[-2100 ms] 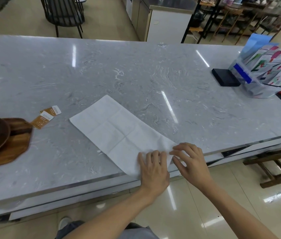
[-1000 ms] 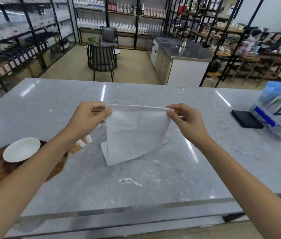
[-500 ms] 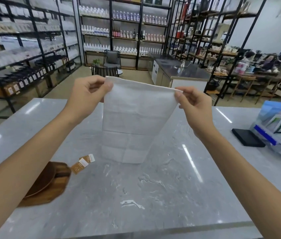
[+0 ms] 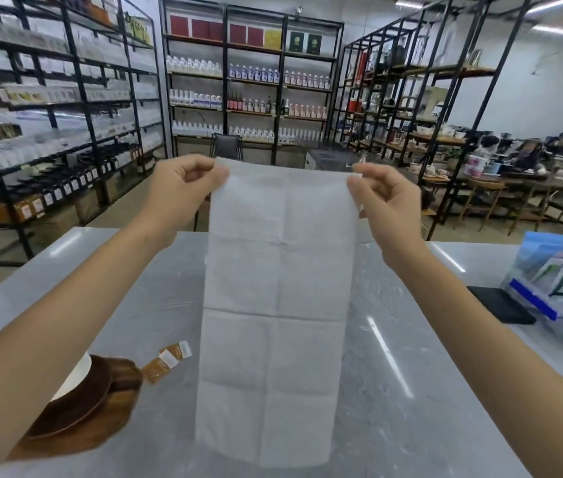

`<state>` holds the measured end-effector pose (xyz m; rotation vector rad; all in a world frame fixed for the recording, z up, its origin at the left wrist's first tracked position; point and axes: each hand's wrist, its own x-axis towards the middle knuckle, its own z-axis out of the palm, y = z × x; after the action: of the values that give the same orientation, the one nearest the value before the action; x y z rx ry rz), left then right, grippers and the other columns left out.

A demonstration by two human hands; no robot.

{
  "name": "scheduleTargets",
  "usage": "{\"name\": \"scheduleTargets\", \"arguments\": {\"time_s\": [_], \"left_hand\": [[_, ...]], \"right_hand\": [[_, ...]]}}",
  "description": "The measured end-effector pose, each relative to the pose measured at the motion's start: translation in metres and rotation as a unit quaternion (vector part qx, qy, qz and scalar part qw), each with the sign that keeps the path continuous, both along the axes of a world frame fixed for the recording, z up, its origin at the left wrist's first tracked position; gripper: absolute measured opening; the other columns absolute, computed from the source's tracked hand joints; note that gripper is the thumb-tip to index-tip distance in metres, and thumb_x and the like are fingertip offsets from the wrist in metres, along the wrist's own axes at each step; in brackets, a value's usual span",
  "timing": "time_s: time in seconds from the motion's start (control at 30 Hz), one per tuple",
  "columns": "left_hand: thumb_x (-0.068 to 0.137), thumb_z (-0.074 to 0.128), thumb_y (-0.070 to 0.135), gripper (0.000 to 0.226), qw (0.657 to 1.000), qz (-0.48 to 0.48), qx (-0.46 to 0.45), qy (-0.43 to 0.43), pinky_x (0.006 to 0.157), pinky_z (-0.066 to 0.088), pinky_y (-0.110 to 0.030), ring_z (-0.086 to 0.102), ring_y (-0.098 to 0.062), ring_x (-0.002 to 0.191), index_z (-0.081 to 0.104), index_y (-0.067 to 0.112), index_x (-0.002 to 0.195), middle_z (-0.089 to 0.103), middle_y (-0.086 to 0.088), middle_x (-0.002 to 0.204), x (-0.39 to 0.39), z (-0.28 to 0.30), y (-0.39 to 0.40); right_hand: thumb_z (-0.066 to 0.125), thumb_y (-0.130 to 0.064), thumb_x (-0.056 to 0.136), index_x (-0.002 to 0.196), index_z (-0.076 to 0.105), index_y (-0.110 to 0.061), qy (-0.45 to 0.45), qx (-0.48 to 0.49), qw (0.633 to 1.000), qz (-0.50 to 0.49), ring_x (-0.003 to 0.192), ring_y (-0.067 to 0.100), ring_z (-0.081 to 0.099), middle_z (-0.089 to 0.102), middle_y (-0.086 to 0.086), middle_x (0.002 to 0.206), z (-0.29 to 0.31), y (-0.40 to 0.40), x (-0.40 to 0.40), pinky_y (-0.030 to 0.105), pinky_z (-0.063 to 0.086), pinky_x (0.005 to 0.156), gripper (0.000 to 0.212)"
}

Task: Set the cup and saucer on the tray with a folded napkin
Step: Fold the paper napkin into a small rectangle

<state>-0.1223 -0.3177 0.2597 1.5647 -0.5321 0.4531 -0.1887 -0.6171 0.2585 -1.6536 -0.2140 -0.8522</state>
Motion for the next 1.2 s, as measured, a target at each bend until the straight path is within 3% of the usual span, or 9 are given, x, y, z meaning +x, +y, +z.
{"name": "scheduleTargets", "arguments": {"time_s": [0.1,0.27,0.4,0.5,0.6,0.73,0.9,1.0,1.2], "left_hand": [[0.092,0.072,0.02,0.008,0.998,0.004,0.035,0.06,0.055,0.057,-0.022,0.071,-0.005,0.065,0.075,0.023,0.086,0.077,0.01,0.074,0.03,-0.032,-0.002],[0.093,0.069,0.024,0.011,0.974,0.034,0.174,0.137,0.056,0.056,-0.023,0.061,-0.009,0.067,0.07,0.02,0.084,0.065,0.002,0.076,0.077,-0.089,-0.006],[0.094,0.066,0.024,0.013,0.947,0.043,0.282,0.146,0.052,0.052,-0.02,0.061,-0.014,0.075,0.069,0.012,0.092,0.065,-0.004,0.083,0.098,-0.125,-0.006],[0.093,0.067,0.021,0.009,0.934,0.041,0.332,0.124,0.064,0.05,-0.027,0.063,-0.012,0.076,0.072,0.013,0.09,0.069,0.001,0.083,0.102,-0.14,-0.005],[0.092,0.069,0.025,0.009,0.927,0.038,0.362,0.093,0.068,0.05,-0.023,0.067,-0.01,0.081,0.074,0.018,0.088,0.072,0.006,0.085,0.096,-0.149,0.001],[0.091,0.07,0.027,0.004,0.923,0.017,0.379,0.063,0.068,0.055,-0.024,0.069,-0.009,0.074,0.072,0.029,0.088,0.072,0.014,0.088,0.072,-0.162,0.016],[0.09,0.072,0.024,0.006,0.927,-0.001,0.372,0.05,0.067,0.055,-0.019,0.07,-0.005,0.068,0.072,0.031,0.09,0.073,0.017,0.09,0.03,-0.193,0.029],[0.088,0.073,0.018,0.012,0.924,-0.001,0.379,0.049,0.067,0.052,-0.014,0.069,-0.004,0.073,0.072,0.03,0.089,0.074,0.015,0.09,0.007,-0.217,0.033],[0.083,0.07,0.003,0.017,0.915,0.003,0.401,0.039,0.069,0.055,-0.027,0.069,-0.013,0.074,0.074,0.018,0.092,0.071,0.007,0.091,-0.027,-0.267,0.036]], "right_hand": [[0.072,-0.027,0.093,0.11,0.073,-0.018,0.074,-0.051,0.996,-0.029,0.072,-0.001,0.068,0.073,-0.006,0.081,-0.028,-0.003,0.03,0.014,0.053,0.061,0.019],[0.074,-0.025,0.093,0.122,0.071,-0.011,0.206,-0.209,0.955,-0.051,0.081,0.014,0.065,0.066,-0.002,0.082,-0.081,-0.014,0.074,0.028,0.054,0.082,0.033],[0.072,-0.023,0.094,0.119,0.074,-0.01,0.256,-0.294,0.919,-0.048,0.073,0.011,0.064,0.067,-0.006,0.073,-0.111,-0.02,0.096,0.03,0.052,0.075,0.028],[0.069,-0.022,0.095,0.107,0.078,-0.013,0.258,-0.327,0.907,-0.055,0.079,0.009,0.067,0.075,0.0,0.089,-0.129,-0.018,0.1,0.033,0.056,0.082,0.016],[0.069,-0.022,0.095,0.1,0.078,-0.016,0.254,-0.328,0.908,-0.056,0.074,-0.005,0.062,0.07,-0.011,0.083,-0.146,-0.016,0.091,0.024,0.05,0.076,0.012],[0.069,-0.02,0.095,0.099,0.078,-0.017,0.241,-0.321,0.915,-0.047,0.077,-0.001,0.069,0.07,-0.019,0.08,-0.164,-0.015,0.06,0.005,0.048,0.07,0.01],[0.07,-0.016,0.095,0.102,0.078,-0.011,0.219,-0.318,0.922,-0.022,0.085,0.005,0.072,0.078,-0.005,0.094,-0.192,-0.01,0.016,-0.001,0.046,0.075,0.011],[0.071,-0.013,0.094,0.104,0.078,-0.009,0.213,-0.323,0.922,-0.016,0.088,0.007,0.073,0.079,-0.001,0.1,-0.214,-0.008,-0.003,0.001,0.048,0.078,0.012],[0.072,-0.008,0.092,0.106,0.077,-0.008,0.22,-0.332,0.917,-0.018,0.093,0.015,0.074,0.077,0.005,0.103,-0.271,-0.004,-0.034,0.015,0.06,0.073,0.015]]}}
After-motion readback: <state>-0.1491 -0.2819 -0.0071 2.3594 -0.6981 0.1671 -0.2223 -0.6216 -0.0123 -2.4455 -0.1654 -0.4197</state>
